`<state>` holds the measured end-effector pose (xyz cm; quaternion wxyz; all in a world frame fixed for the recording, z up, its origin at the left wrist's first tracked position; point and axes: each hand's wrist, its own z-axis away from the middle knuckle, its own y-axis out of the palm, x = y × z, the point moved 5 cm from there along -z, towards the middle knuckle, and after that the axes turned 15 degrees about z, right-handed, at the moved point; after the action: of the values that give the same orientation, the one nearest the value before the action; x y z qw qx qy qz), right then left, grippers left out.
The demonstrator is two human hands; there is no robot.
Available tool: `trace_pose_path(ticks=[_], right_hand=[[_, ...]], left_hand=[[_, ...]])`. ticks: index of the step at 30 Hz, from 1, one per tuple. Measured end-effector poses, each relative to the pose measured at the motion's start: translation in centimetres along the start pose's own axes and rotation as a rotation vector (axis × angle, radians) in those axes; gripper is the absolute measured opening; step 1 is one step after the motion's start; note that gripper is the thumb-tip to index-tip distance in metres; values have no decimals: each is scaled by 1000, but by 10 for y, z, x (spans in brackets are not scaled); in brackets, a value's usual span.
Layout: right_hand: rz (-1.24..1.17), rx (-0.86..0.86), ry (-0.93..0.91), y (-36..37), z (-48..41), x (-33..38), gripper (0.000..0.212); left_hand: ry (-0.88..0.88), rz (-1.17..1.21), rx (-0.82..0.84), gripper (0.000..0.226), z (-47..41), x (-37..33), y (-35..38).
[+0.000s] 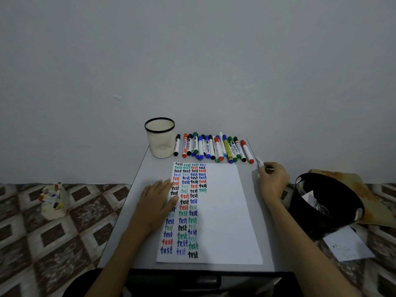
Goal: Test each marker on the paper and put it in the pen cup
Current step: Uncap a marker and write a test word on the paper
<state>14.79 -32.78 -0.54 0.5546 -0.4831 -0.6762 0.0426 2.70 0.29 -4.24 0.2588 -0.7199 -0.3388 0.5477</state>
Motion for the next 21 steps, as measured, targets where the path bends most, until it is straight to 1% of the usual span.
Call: trace_pose_path(ticks=[6,8,11,12,14,17,19,21], right_hand=[[-145,6,106,-5,2,-13,21],[-184,-38,97,-8,3,-12,20],[-308,-168,64,-21,8,-4,17],[-367,-192,67,-27,10,-1,17],[-496,-187,94,-39,14,8,17],[-748,-74,151,-49,25,26,17],[-868,71,187,-52,37,38,14],[-929,265,189,-50,50,50,13]], left_hand=[[-11,-17,7,85,-1,4,3],[-9,-24,7,87,-1,5,3],[-9,-18,2,84,-1,6,3],[-7,-16,4,83,-1,5,3],[-5,13,8,82,-1,2,2],[-13,135,-60,78,-3,-1,-6],[-15,229,-107,74,-3,-11,-12],[7,323,-103,69,-5,-36,-16]])
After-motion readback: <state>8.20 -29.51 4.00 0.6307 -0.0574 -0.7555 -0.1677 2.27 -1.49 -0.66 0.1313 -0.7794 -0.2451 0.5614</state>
